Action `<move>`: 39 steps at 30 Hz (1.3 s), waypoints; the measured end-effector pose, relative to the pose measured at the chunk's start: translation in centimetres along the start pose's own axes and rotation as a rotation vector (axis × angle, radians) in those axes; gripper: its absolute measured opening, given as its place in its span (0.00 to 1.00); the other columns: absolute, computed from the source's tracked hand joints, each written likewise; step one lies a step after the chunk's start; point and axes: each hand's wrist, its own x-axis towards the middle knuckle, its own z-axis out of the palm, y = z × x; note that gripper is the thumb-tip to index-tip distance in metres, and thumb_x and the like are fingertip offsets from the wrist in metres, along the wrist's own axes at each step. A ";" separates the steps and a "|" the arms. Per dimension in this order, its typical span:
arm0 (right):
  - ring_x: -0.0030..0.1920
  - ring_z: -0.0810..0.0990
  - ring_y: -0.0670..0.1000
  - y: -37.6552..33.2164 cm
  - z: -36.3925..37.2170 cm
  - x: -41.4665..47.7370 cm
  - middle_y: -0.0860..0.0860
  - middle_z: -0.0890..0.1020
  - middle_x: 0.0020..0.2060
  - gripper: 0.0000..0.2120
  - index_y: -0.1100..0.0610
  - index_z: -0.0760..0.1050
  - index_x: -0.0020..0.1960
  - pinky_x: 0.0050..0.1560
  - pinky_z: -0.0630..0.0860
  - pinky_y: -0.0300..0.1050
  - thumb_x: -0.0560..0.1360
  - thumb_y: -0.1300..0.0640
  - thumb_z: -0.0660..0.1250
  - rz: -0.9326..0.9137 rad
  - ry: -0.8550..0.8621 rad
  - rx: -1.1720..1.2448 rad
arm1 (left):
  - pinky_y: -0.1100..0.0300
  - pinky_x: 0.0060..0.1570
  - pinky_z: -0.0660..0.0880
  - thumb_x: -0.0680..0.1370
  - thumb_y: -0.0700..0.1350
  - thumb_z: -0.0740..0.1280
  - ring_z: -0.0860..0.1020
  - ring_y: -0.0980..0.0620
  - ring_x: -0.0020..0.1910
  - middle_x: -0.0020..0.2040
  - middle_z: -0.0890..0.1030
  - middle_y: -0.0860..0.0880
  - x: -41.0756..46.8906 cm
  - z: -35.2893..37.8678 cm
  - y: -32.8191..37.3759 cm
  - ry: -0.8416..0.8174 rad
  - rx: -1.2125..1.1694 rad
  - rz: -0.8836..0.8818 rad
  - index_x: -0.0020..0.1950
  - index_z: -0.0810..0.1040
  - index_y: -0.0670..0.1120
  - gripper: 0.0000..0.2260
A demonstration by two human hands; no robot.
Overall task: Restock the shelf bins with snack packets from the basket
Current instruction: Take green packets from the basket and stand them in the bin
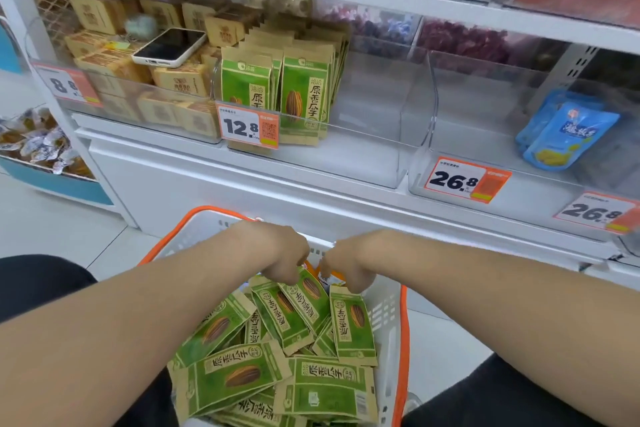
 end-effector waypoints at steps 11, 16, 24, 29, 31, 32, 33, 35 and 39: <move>0.63 0.77 0.62 -3.0 10.8 4.4 0.56 0.67 0.71 0.42 0.49 0.56 0.79 0.50 0.79 0.58 0.74 0.58 0.77 -0.193 0.040 -0.244 | 0.49 0.54 0.79 0.84 0.56 0.63 0.81 0.44 0.57 0.62 0.80 0.46 3.4 0.4 3.2 0.053 0.077 0.126 0.68 0.77 0.47 0.18; 0.69 0.71 0.63 -2.7 11.0 4.4 0.58 0.73 0.69 0.27 0.56 0.59 0.77 0.66 0.69 0.59 0.82 0.55 0.66 -0.220 0.255 -0.497 | 0.49 0.54 0.78 0.84 0.53 0.63 0.81 0.44 0.57 0.62 0.81 0.46 4.4 0.2 3.3 0.032 0.098 0.133 0.68 0.76 0.48 0.16; 0.55 0.81 0.58 -0.8 8.3 4.0 0.52 0.84 0.53 0.19 0.52 0.74 0.63 0.58 0.77 0.56 0.76 0.50 0.76 -0.276 0.244 -0.095 | 0.55 0.38 0.72 0.79 0.39 0.72 0.77 0.48 0.46 0.63 0.78 0.46 2.6 -0.7 2.7 0.030 0.132 0.055 0.77 0.67 0.49 0.27; 0.50 0.81 0.55 -0.1 4.4 2.2 0.52 0.83 0.50 0.25 0.52 0.73 0.64 0.48 0.77 0.47 0.72 0.50 0.79 -0.120 0.477 0.627 | 0.49 0.48 0.75 0.68 0.45 0.84 0.79 0.39 0.62 0.67 0.75 0.44 0.8 -1.6 1.1 0.063 -0.047 -0.120 0.77 0.62 0.47 0.44; 0.46 0.81 0.50 0.3 2.7 0.6 0.48 0.83 0.46 0.18 0.52 0.77 0.59 0.45 0.75 0.42 0.72 0.57 0.79 -0.120 0.528 0.889 | 0.51 0.45 0.79 0.75 0.42 0.77 0.83 0.41 0.56 0.64 0.78 0.42 -0.1 -2.1 0.3 0.086 -0.178 -0.195 0.74 0.67 0.43 0.30; 0.44 0.81 0.48 0.3 2.0 -0.1 0.47 0.82 0.43 0.15 0.53 0.78 0.56 0.43 0.75 0.41 0.72 0.60 0.78 -0.124 0.555 1.017 | 0.52 0.42 0.82 0.80 0.42 0.71 0.86 0.43 0.51 0.61 0.80 0.41 -0.3 -2.2 -0.2 0.093 -0.281 -0.216 0.70 0.72 0.40 0.20; 0.41 0.80 0.46 0.2 1.3 -0.6 0.46 0.82 0.40 0.13 0.54 0.79 0.52 0.42 0.75 0.40 0.72 0.62 0.78 -0.124 0.600 1.143 | 0.49 0.43 0.85 0.82 0.43 0.65 0.88 0.43 0.46 0.58 0.82 0.41 -0.4 -2.3 -0.7 0.104 -0.406 -0.232 0.65 0.76 0.38 0.14; 0.38 0.79 0.45 -0.3 0.1 -1.3 0.48 0.81 0.38 0.15 0.57 0.76 0.51 0.41 0.76 0.43 0.70 0.65 0.78 -0.105 0.770 1.342 | 0.44 0.45 0.86 0.82 0.43 0.59 0.88 0.42 0.40 0.51 0.86 0.42 -1.0 -2.7 -1.2 0.166 -0.687 -0.263 0.54 0.79 0.36 0.13; 0.36 0.79 0.46 -1.0 -2.7 -2.4 0.49 0.80 0.38 0.25 0.53 0.67 0.53 0.40 0.79 0.51 0.65 0.65 0.77 -0.017 1.149 1.546 | 0.51 0.36 0.84 0.82 0.45 0.59 0.86 0.42 0.34 0.43 0.87 0.39 -2.7 -4.1 -1.4 0.445 -1.252 -0.271 0.52 0.79 0.39 0.13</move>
